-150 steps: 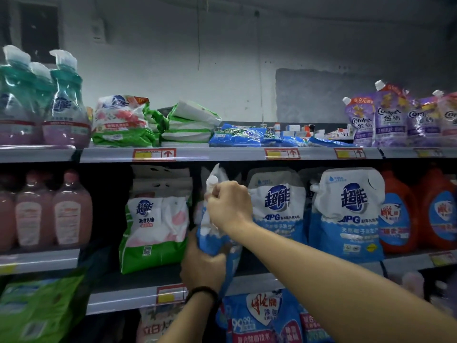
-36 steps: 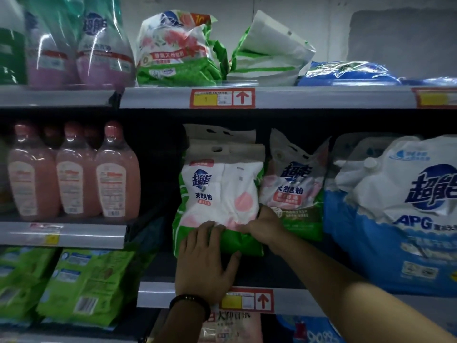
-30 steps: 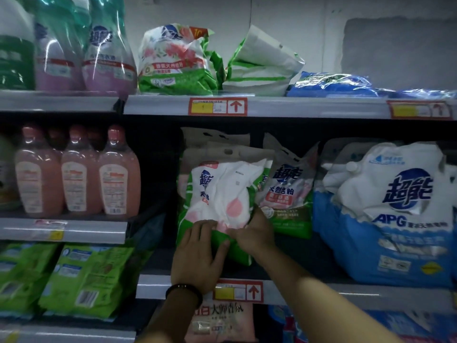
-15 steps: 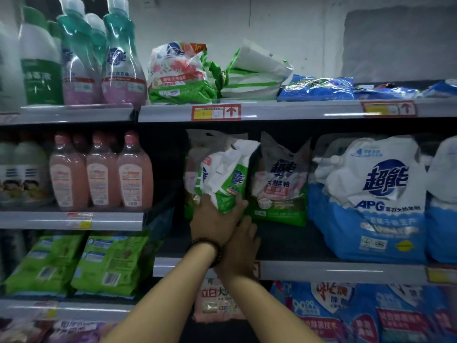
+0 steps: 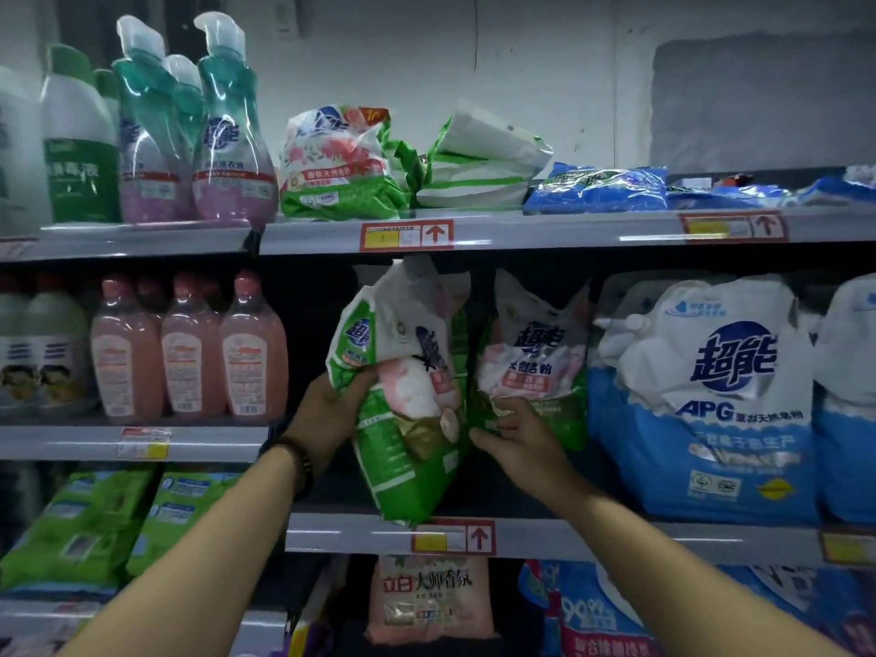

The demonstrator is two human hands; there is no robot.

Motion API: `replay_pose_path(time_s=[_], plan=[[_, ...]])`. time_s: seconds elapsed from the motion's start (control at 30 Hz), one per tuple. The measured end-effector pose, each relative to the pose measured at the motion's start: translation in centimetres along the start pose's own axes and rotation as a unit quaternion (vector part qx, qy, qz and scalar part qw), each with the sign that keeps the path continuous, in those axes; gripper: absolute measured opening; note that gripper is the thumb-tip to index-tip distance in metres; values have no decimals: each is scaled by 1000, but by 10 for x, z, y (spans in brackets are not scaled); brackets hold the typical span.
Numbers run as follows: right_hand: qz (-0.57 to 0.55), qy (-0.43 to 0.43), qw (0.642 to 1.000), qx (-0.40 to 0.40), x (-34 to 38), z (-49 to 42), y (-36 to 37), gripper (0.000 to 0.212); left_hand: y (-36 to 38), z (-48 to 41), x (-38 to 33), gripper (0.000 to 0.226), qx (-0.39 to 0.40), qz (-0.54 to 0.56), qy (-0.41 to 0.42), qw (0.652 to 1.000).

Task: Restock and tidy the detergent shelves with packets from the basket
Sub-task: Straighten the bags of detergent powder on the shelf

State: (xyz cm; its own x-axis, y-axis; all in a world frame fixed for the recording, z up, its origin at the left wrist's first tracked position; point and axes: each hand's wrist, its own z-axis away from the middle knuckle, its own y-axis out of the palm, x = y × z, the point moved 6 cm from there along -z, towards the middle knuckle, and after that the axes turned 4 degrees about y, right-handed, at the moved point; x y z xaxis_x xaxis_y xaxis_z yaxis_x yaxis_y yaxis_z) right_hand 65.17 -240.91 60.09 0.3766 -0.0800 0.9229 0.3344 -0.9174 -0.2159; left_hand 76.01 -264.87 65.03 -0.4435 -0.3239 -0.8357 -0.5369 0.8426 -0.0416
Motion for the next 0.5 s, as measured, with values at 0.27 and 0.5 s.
replay_pose_path(time_s=[0.27, 0.5], plan=[[-96, 55, 986, 123, -15, -12, 5, 71, -4, 7, 33, 41, 51, -37, -109, 992], [-86, 84, 988, 100, -12, -23, 12, 54, 2, 36, 45, 84, -136, -44, -132, 981]])
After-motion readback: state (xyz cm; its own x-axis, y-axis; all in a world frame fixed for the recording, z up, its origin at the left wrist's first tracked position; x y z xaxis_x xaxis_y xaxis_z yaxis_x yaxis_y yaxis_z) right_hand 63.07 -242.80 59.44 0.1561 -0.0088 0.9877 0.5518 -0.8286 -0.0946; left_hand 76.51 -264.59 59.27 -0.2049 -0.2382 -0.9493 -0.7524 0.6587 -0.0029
